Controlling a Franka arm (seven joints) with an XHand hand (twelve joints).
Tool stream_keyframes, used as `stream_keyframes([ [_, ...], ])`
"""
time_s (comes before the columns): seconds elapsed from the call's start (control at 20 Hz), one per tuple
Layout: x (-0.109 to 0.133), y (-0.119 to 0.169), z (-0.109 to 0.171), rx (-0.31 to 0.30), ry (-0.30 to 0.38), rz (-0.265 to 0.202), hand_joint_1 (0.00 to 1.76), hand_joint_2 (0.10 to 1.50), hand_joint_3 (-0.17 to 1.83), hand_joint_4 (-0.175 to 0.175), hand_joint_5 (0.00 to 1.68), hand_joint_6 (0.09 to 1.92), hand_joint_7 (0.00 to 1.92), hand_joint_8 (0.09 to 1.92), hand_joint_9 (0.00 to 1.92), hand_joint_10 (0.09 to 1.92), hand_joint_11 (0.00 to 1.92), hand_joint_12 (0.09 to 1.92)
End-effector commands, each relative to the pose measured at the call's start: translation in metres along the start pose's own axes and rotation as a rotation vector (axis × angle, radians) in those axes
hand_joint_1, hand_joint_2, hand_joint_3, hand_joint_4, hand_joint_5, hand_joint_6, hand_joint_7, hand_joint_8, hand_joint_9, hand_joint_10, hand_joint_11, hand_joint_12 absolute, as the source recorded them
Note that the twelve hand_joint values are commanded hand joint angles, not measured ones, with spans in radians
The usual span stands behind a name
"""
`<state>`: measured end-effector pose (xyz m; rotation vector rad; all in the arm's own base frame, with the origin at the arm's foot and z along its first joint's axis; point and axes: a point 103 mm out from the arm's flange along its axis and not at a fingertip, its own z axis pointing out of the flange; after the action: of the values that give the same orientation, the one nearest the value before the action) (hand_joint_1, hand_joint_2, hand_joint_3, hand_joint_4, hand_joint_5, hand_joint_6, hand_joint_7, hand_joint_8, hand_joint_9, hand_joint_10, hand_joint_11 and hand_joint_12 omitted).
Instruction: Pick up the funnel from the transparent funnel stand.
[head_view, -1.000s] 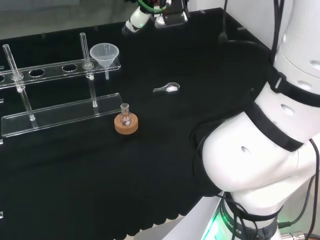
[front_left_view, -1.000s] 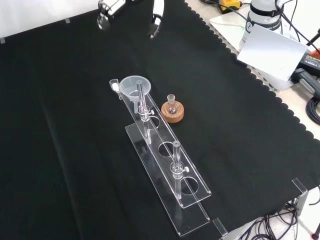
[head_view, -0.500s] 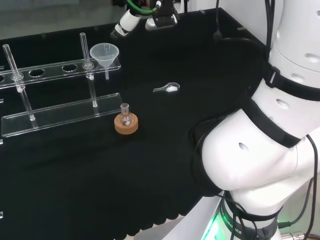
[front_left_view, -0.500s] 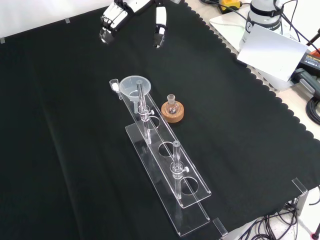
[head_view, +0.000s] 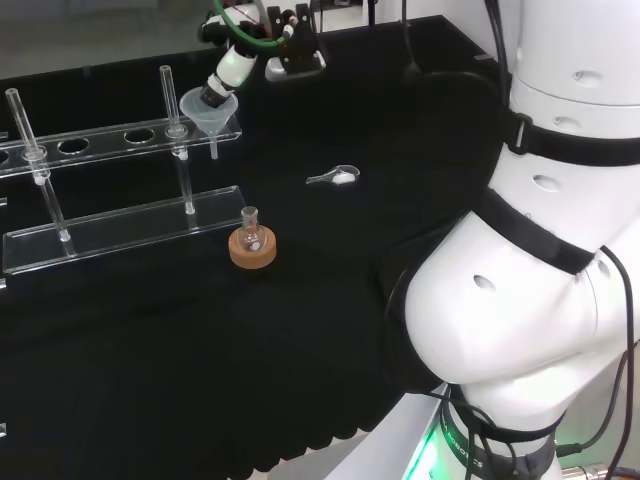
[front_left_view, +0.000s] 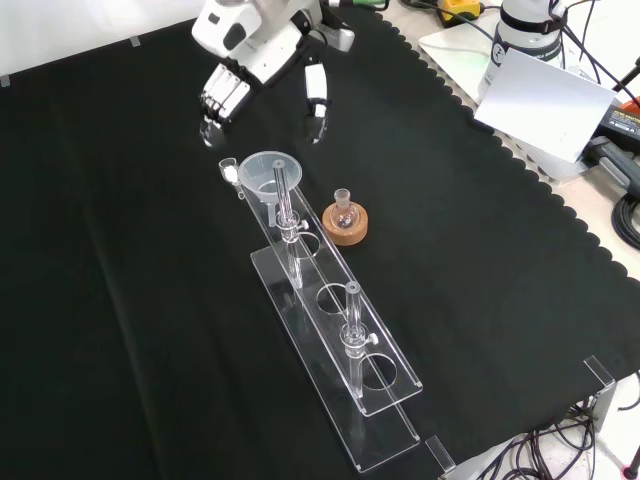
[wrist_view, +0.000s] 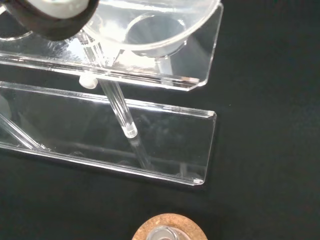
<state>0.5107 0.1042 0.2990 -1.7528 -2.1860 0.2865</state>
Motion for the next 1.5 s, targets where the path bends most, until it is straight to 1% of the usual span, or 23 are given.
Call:
stream_keyframes([
  [0.05,0.018,0.012,0.010,0.042,-0.026,-0.006,0.25,0.74,0.18,-0.013,0.03,0.09,0.00,0.52,0.12,0.82,0.20,1.50],
  [0.15,0.023,0.015,0.014,0.055,-0.048,0.005,0.27,0.74,0.17,-0.015,0.03,0.09,0.00,0.49,0.11,0.82,0.20,1.50],
  [0.25,0.026,0.019,0.017,0.075,-0.078,0.028,0.30,0.75,0.17,-0.019,0.03,0.09,0.00,0.46,0.10,0.83,0.20,1.51],
  [0.3,0.028,0.022,0.019,0.083,-0.126,0.047,0.32,0.75,0.16,-0.027,0.03,0.09,0.00,0.46,0.09,0.84,0.20,1.51],
  [0.35,0.029,0.025,0.022,0.101,-0.144,0.061,0.34,0.75,0.16,-0.035,0.04,0.09,0.00,0.45,0.08,0.84,0.20,1.51],
  [0.45,0.030,0.029,0.024,0.120,-0.164,0.068,0.36,0.76,0.15,-0.042,0.04,0.09,0.00,0.43,0.04,0.87,0.20,1.52],
  [0.55,0.031,0.032,0.027,0.137,-0.171,0.078,0.37,0.76,0.14,-0.041,0.04,0.09,0.00,0.39,0.03,0.89,0.21,1.52],
  [0.75,0.030,0.034,0.032,0.136,-0.192,0.092,0.39,0.76,0.13,-0.039,0.06,0.09,0.00,0.39,0.03,0.91,0.21,1.53],
  [0.95,0.024,0.034,0.035,0.119,-0.219,0.111,0.42,0.77,0.12,-0.040,0.10,0.09,0.00,0.49,0.07,0.93,0.23,1.53],
  [1.25,0.022,0.035,0.038,0.101,-0.237,0.112,0.45,0.78,0.11,-0.044,0.12,0.09,0.00,0.55,0.11,0.92,0.25,1.52],
  [1.3,0.021,0.035,0.038,0.085,-0.240,0.110,0.46,0.78,0.11,-0.046,0.13,0.09,0.00,0.60,0.14,0.91,0.26,1.52],
  [1.4,0.019,0.035,0.038,0.077,-0.245,0.111,0.47,0.78,0.11,-0.051,0.17,0.09,0.02,0.69,0.22,0.86,0.27,1.50],
  [1.5,0.017,0.035,0.038,0.056,-0.246,0.111,0.48,0.79,0.11,-0.055,0.21,0.09,0.07,0.75,0.30,0.81,0.29,1.50],
])
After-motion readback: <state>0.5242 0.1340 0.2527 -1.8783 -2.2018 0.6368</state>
